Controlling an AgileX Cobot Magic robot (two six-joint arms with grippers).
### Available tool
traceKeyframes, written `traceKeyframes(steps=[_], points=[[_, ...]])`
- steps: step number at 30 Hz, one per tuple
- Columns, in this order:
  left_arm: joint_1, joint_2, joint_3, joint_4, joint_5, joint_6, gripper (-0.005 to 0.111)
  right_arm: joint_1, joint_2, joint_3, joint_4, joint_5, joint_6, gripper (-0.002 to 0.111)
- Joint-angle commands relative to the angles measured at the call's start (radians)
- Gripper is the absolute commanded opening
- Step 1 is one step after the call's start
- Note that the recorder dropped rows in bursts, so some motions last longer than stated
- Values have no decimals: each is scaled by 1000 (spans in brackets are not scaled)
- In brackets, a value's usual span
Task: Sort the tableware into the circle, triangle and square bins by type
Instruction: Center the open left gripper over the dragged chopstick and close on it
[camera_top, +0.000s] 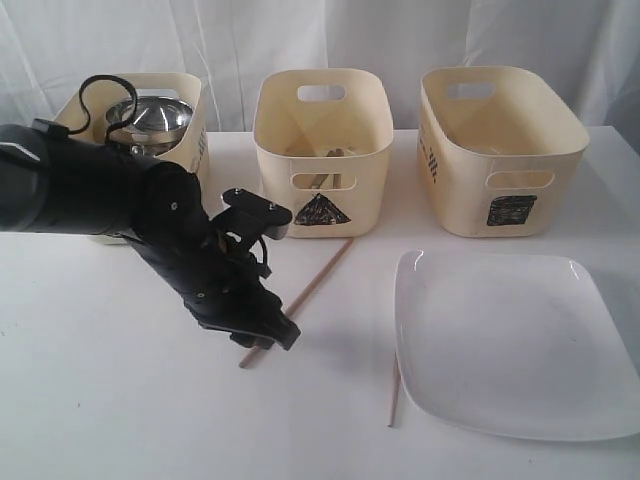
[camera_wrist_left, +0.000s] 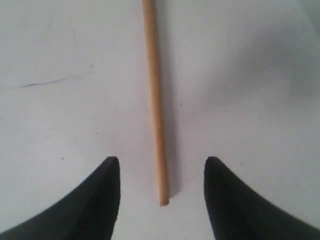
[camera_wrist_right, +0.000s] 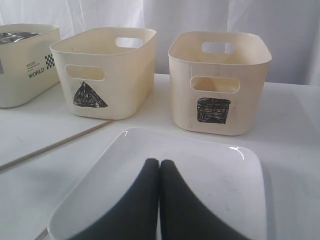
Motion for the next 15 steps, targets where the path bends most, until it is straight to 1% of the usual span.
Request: traceKeyframes(steps=[1,7,15], points=[[0,3,6,-33,-16,0,55,-6,-7,7,-4,-8,-3,0],[0,52,6,-42,-41,0,55,-6,-7,7,-4,-8,-3,0],[0,69,6,-66,-45,33,55,-6,-7,7,-4,-8,-3,0]])
